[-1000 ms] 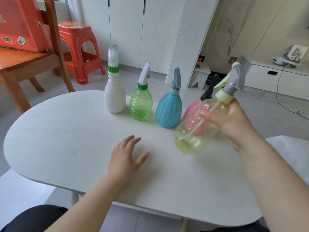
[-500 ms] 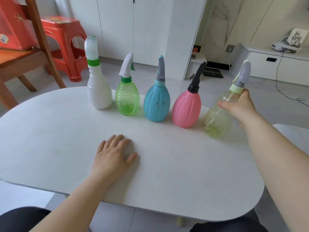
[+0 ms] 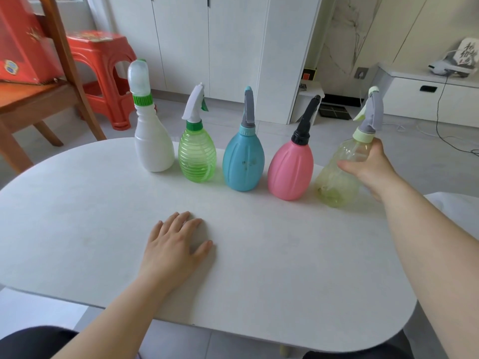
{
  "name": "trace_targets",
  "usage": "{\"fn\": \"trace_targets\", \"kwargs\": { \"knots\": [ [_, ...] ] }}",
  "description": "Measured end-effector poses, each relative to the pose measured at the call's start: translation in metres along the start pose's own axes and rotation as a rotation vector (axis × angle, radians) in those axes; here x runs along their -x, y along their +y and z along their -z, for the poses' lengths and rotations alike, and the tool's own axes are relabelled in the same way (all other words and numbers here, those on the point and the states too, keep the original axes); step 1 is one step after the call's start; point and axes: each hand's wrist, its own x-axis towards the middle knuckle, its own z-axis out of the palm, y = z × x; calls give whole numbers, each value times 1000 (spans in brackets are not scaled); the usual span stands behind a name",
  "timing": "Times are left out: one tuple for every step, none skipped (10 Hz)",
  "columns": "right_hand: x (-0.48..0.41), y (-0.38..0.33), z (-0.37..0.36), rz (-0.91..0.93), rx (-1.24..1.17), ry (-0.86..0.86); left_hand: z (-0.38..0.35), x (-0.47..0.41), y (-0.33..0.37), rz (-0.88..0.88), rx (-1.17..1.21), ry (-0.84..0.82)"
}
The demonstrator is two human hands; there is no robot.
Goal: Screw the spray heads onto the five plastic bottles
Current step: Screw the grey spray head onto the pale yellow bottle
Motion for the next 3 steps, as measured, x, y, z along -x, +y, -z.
{"fn": "trace_targets", "kwargs": {
  "knots": [
    [-1,2,-1,2,-9,3,-1,-1,-1,-8,-8,-3],
    [2,-1,0,6,-60,-5,2,0,1,14,-2,-23],
    [11,0,1,4,-133,83,1,-1,0,3,-26,-32]
  ]
}}
